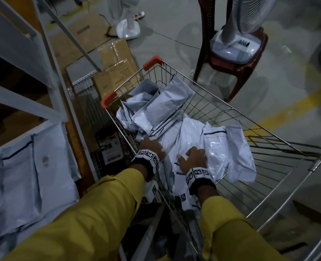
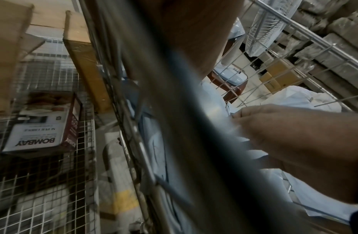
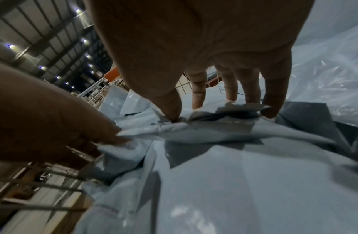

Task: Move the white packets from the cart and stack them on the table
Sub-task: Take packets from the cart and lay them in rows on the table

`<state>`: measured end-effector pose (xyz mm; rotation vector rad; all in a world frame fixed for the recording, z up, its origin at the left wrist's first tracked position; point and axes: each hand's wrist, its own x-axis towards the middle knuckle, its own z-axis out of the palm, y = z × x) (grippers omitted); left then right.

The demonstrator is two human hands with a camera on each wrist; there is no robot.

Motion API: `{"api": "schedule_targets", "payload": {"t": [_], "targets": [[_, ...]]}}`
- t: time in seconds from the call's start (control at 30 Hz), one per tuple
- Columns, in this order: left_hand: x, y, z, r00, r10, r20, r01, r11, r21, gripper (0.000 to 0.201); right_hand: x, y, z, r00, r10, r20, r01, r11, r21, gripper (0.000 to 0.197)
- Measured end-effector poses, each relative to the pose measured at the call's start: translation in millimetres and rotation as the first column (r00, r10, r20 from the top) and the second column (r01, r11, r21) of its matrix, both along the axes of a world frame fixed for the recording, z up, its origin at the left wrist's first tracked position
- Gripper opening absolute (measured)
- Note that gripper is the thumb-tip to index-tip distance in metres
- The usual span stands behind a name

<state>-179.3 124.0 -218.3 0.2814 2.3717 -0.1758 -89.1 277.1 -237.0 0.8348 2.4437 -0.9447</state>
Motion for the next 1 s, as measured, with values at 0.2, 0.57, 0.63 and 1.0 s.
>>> {"api": "schedule_targets", "payload": {"t": [0.2,0.57,0.63,1.0], "targets": [[8,5,7,0.977,0.213,-0.012,-0.21,0.971,0.116,0.057,13,-6,-7,0.993,0.117,-0.02,-0.116,0.992,0.04,0.084],[21,11,14,0.978,0.193,-0.076,-0.185,0.978,0.1,0.065,9,-8,4,0.958,0.234,0.164,-0.267,0.938,0.223,0.074],[25,8,7,0.98,0.161,-0.119,-0.146,0.982,0.123,0.066,10,-4,9,0.967,0.201,0.158,-0.233,0.947,0.223,0.069],[51,15,89,0.932,0.337,-0.13,-0.267,0.886,0.379,0.052,38,15,81,0.996,0.021,-0.082,0.005,0.953,0.304,0.049]]}}
